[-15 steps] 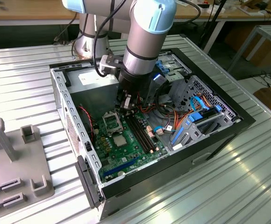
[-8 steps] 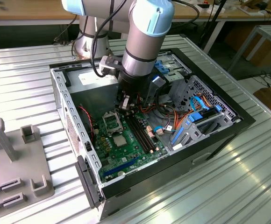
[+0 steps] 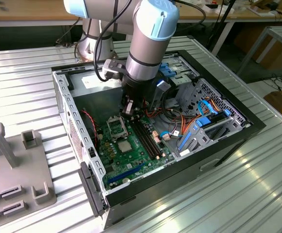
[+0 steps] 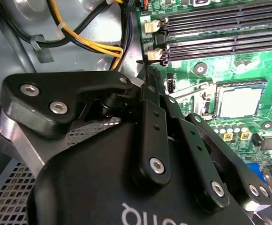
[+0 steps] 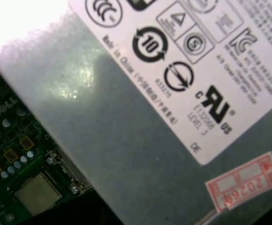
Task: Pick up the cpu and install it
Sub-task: 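Close the cpu cover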
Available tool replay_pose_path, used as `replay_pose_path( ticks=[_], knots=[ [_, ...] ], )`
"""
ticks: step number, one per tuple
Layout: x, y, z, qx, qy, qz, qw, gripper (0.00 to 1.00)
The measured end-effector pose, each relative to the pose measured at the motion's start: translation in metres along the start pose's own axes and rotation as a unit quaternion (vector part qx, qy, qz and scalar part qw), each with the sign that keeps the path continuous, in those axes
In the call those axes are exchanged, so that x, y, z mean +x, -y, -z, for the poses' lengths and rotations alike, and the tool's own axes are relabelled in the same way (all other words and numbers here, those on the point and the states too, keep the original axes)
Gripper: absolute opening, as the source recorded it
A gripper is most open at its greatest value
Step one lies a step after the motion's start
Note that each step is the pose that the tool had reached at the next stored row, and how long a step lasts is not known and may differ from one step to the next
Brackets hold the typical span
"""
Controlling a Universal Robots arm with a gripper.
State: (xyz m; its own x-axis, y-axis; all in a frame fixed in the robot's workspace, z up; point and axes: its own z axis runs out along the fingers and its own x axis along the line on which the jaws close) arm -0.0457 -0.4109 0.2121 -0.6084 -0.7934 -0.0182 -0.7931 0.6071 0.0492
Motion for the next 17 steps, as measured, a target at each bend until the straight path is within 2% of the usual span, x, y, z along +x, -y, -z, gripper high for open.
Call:
replay_pose_path(
  ticks=[3,8,13,15,17],
  knots=[
    [0.0004,-0.0005,-0.0009,-0.0009,0.0011,0.0,1.0,0.11],
    [0.0015,-0.0017,-0.0008,-0.0011,0.0014,0.001,1.0,0.11],
    [0.0021,-0.0026,0.0025,-0.0009,0.0011,0.001,1.0,0.11],
    [0.0021,-0.0028,0.0037,0.0003,-0.0004,0.001,1.0,0.11],
    [0.0022,-0.0028,0.004,0.0046,-0.0061,0.001,0.99997,0.11]
  ],
)
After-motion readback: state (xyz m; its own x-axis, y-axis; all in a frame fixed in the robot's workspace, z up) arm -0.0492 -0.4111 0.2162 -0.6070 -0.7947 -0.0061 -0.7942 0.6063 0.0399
